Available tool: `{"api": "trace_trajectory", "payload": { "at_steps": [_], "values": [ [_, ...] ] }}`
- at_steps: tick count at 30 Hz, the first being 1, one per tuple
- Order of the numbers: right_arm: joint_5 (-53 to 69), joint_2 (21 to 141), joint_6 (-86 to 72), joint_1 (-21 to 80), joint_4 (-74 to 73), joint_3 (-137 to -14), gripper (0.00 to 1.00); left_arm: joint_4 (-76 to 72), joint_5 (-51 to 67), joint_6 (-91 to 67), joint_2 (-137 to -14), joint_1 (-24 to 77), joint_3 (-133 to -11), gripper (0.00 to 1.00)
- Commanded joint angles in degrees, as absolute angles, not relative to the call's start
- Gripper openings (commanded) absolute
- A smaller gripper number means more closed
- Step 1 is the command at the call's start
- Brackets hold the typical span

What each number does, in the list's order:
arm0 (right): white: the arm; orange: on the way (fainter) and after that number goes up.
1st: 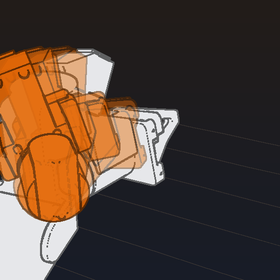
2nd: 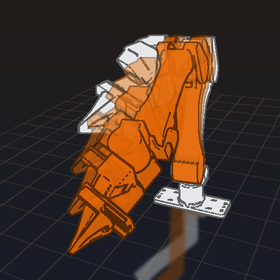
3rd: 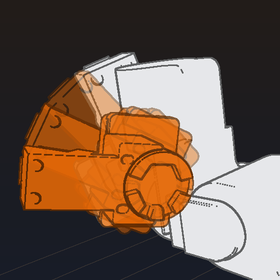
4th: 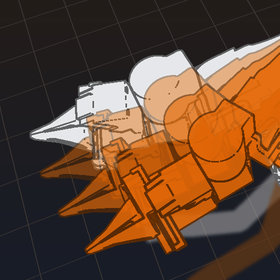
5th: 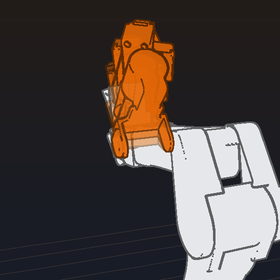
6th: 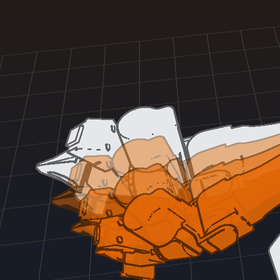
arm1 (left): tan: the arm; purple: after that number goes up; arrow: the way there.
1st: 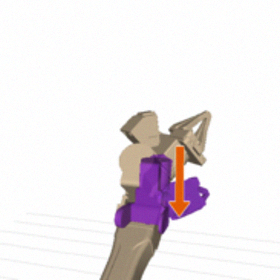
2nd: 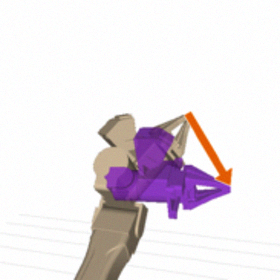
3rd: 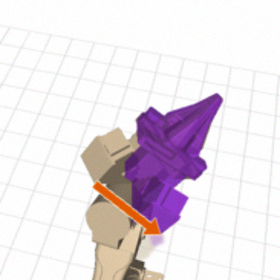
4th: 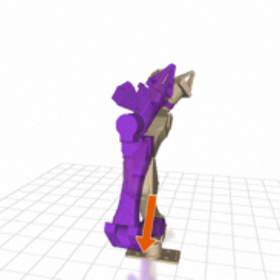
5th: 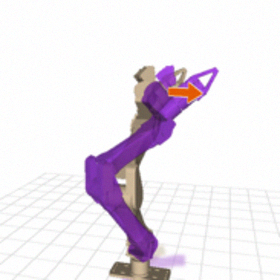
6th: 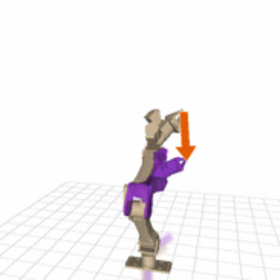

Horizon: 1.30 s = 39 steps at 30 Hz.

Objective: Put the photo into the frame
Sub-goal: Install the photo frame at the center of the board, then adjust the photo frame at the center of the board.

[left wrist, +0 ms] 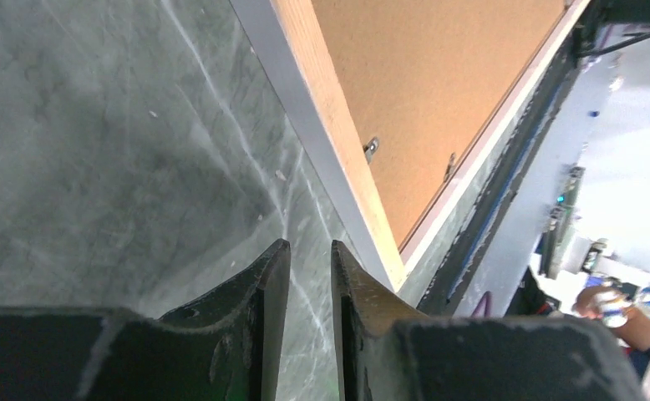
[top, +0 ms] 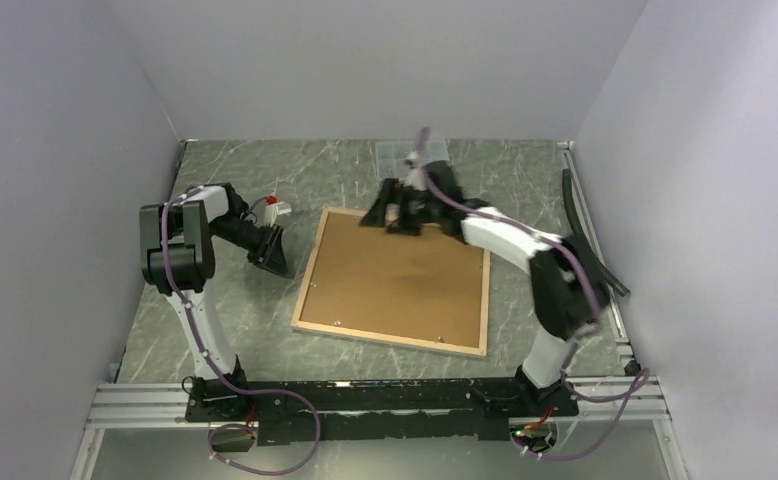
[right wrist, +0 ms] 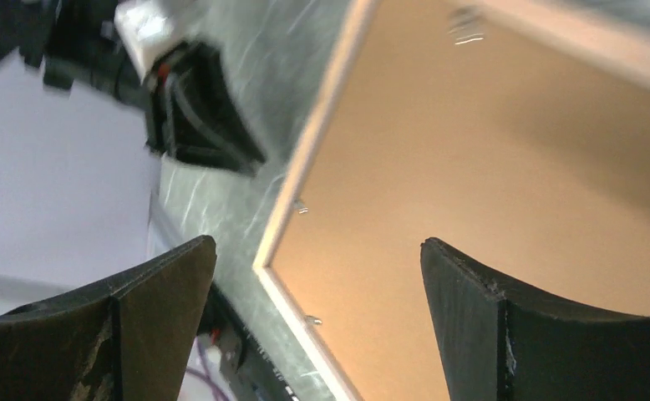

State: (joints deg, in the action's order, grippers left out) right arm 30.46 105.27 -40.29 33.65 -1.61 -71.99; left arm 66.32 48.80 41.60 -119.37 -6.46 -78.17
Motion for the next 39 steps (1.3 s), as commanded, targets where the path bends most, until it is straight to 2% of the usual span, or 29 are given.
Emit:
{"api": "trace_trajectory", "payload": {
  "at_steps": [1,8,11,15,27,35,39],
  "values": [
    [16.23,90.64,-40.13,23.46,-7.08,-61.09,1.00,64.20,43.43,43.59,-113.83,-5.34,-75.07,0.31],
    [1.79,77.07,-41.21,8.97,-15.11,-48.70,1.00,56.91,36.31,43.10,-109.89,-2.05,-67.49,0.30],
    [2.08,77.02,-41.88,4.50,-14.40,-45.61,1.00,57.38,36.18,43.62,-109.03,-0.52,-66.19,0.29],
    [5.29,82.02,-41.82,3.78,-11.12,-45.38,1.00,57.20,35.96,43.73,-107.20,1.97,-64.24,0.29],
    [13.54,96.56,-41.74,5.71,-7.77,-53.24,1.00,55.21,32.76,45.19,-104.16,6.90,-58.90,0.29],
    [15.88,107.09,-41.21,13.73,-10.45,-68.45,1.00,58.12,36.35,46.93,-102.10,12.58,-56.70,0.30],
    [14.01,110.24,-41.36,14.50,-13.63,-75.31,1.00,61.04,38.76,48.43,-101.29,15.97,-56.52,0.32]
  ]
}}
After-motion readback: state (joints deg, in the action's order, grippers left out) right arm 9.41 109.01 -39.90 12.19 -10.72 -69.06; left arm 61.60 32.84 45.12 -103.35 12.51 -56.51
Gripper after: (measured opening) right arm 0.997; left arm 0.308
